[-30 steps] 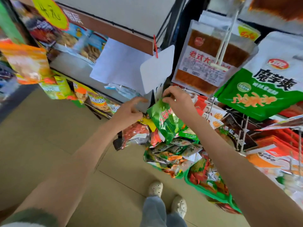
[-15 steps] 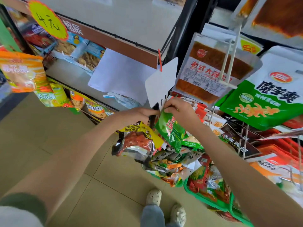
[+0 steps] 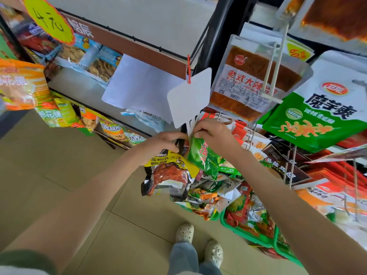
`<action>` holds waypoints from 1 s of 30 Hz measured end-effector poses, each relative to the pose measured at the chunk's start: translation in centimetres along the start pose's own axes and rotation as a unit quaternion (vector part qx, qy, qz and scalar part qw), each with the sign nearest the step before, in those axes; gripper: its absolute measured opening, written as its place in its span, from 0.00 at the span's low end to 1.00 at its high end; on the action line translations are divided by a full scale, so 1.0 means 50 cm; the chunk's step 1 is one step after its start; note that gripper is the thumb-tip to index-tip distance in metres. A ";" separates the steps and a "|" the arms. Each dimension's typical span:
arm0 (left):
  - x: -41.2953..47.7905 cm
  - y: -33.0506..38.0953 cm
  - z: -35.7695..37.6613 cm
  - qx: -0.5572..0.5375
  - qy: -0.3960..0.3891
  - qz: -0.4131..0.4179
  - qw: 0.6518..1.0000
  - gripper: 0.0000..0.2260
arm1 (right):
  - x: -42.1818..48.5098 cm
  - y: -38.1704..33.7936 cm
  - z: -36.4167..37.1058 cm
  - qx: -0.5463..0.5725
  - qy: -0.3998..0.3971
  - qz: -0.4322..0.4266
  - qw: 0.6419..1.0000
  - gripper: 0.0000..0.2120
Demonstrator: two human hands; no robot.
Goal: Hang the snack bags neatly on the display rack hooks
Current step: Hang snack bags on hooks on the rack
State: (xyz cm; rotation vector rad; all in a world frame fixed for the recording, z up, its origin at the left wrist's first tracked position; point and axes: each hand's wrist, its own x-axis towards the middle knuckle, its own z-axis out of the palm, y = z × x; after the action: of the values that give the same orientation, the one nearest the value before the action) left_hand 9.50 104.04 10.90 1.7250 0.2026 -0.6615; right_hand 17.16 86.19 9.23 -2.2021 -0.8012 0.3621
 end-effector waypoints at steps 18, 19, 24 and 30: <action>-0.002 0.025 0.006 0.086 0.032 -0.019 0.996 0.23 | 0.020 -0.038 -0.020 0.028 -0.079 0.167 0.982 0.04; -0.004 0.024 0.004 0.089 0.031 -0.022 0.995 0.24 | 0.017 -0.039 -0.013 0.035 -0.066 0.175 0.982 0.04; -0.011 0.011 -0.004 0.076 0.027 -0.026 0.996 0.25 | -0.004 -0.030 0.032 0.151 0.043 0.139 0.978 0.19; -0.014 -0.002 0.008 0.060 0.037 -0.013 0.997 0.25 | -0.033 -0.015 0.053 0.044 0.102 0.014 0.994 0.11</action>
State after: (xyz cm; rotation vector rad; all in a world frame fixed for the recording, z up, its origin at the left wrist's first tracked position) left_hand 8.77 103.83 11.12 1.8661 0.2412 -0.6391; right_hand 14.31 86.97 8.01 -2.1281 -0.6328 0.1779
